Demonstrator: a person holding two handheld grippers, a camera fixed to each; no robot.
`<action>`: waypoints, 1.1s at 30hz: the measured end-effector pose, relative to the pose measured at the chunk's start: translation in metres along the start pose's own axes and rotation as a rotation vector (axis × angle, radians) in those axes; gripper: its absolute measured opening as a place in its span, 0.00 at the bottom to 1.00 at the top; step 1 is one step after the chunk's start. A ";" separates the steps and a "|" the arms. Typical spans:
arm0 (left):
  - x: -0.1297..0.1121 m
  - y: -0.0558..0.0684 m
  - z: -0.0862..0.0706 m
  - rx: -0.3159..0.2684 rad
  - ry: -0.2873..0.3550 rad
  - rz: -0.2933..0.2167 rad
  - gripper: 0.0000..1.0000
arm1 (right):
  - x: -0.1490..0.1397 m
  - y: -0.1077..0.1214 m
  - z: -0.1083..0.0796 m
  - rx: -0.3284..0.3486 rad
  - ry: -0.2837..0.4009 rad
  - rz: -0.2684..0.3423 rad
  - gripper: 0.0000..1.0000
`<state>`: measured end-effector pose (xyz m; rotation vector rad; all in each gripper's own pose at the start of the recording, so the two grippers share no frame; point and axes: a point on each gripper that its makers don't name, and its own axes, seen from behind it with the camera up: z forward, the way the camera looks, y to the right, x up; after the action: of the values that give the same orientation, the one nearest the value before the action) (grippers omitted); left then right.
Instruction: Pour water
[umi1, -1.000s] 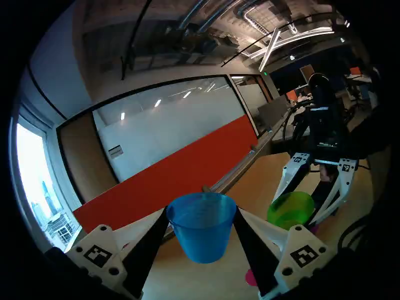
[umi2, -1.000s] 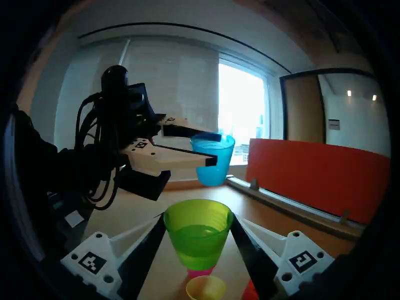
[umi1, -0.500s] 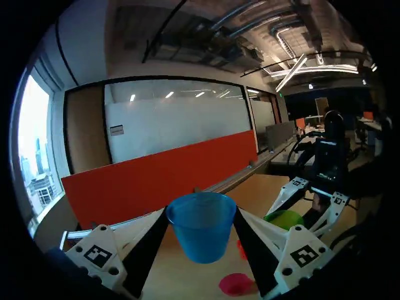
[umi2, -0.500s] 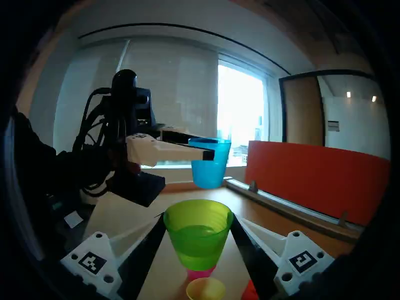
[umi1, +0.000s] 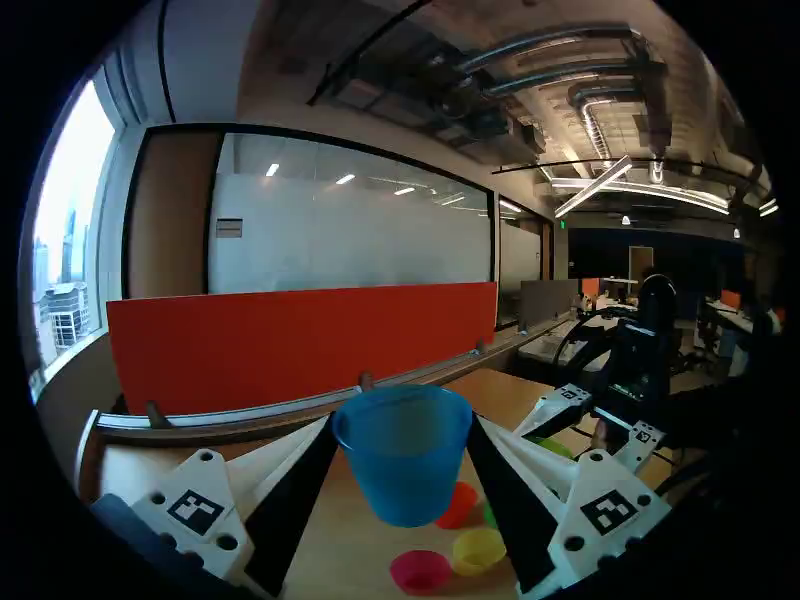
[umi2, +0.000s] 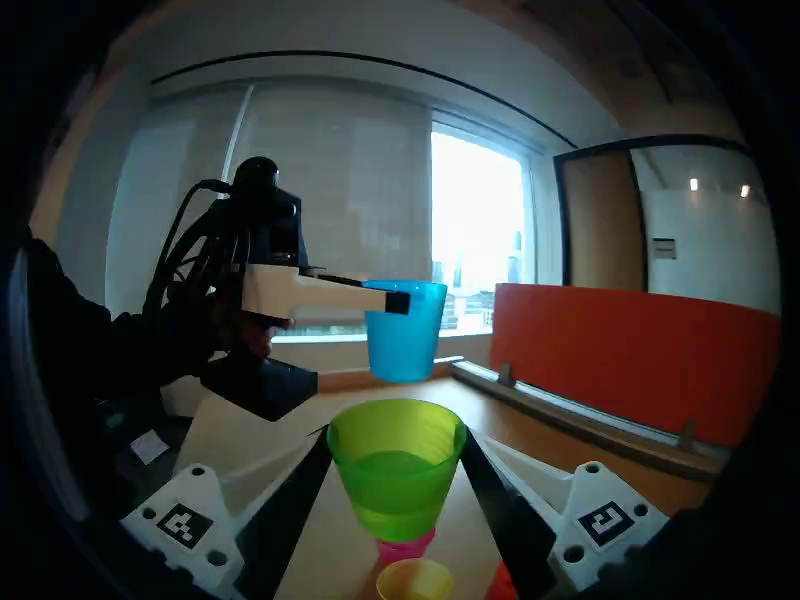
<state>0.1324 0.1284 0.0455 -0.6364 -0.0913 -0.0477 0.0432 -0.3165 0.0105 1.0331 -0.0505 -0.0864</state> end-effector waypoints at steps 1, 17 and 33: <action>-0.001 0.000 -0.001 -0.005 -0.003 -0.005 0.88 | 0.000 -0.001 0.000 0.002 -0.001 0.002 0.91; -0.029 0.001 -0.015 -0.036 -0.105 0.073 0.89 | -0.001 -0.006 0.000 0.019 -0.028 0.024 0.91; -0.066 0.004 -0.026 -0.077 -0.201 0.121 0.90 | -0.020 -0.010 -0.005 0.045 -0.096 0.026 0.92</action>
<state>0.0690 0.1176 0.0160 -0.7214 -0.2461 0.1306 0.0230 -0.3155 -0.0009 1.0725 -0.1543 -0.1114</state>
